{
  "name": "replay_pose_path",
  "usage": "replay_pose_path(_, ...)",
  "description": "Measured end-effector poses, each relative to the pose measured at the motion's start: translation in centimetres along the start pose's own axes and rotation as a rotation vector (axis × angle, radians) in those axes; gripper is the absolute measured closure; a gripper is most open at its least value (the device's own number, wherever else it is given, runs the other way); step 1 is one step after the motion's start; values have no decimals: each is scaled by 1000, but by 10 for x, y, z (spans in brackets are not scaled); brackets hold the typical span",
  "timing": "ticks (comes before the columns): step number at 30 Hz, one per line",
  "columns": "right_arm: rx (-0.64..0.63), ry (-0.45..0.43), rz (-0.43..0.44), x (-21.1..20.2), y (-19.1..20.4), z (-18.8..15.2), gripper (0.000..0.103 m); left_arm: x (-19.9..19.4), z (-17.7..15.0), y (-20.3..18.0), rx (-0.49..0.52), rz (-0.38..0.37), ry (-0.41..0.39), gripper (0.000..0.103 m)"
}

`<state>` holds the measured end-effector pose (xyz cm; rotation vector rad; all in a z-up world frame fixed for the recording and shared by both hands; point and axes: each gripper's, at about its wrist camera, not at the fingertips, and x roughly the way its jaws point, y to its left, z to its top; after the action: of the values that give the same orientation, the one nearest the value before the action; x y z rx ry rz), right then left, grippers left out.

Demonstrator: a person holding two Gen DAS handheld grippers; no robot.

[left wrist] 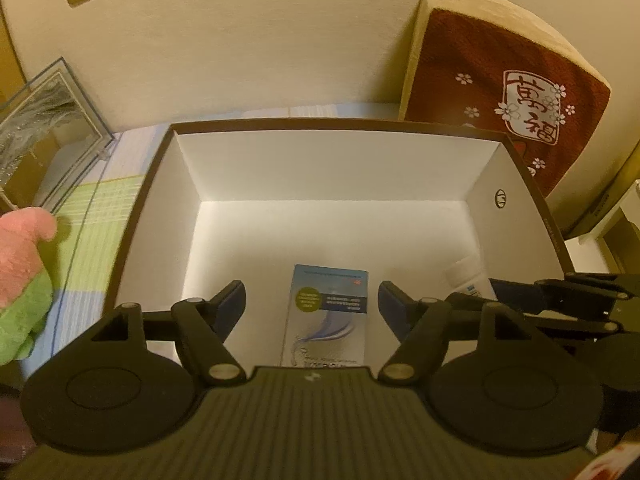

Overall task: Organize rigid objects
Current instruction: 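Carry both items into the brown box and open both tools to drop them, then withdraw both open tools from the brown box back toward the bed items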

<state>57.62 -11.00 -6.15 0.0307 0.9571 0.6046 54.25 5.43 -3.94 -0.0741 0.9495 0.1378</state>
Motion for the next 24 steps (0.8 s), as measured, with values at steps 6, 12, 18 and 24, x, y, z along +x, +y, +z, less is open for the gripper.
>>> replay_pose_path(6, 0, -14, 4, -3, 0, 1, 76, -9, -3, 8, -16, 25, -4, 32)
replay_pose_path(12, 24, -60, 51, -8, 1, 7, 66, -21, -8, 12, -32, 39, -12, 32)
replay_pose_path(18, 39, -135, 65, -25, -1, 6, 33, -42, -15, 15, -45, 51, -28, 32)
replay_pose_path(24, 26, -138, 78, -43, 0, -2, 32, -70, -30, 18, -62, 57, -45, 32)
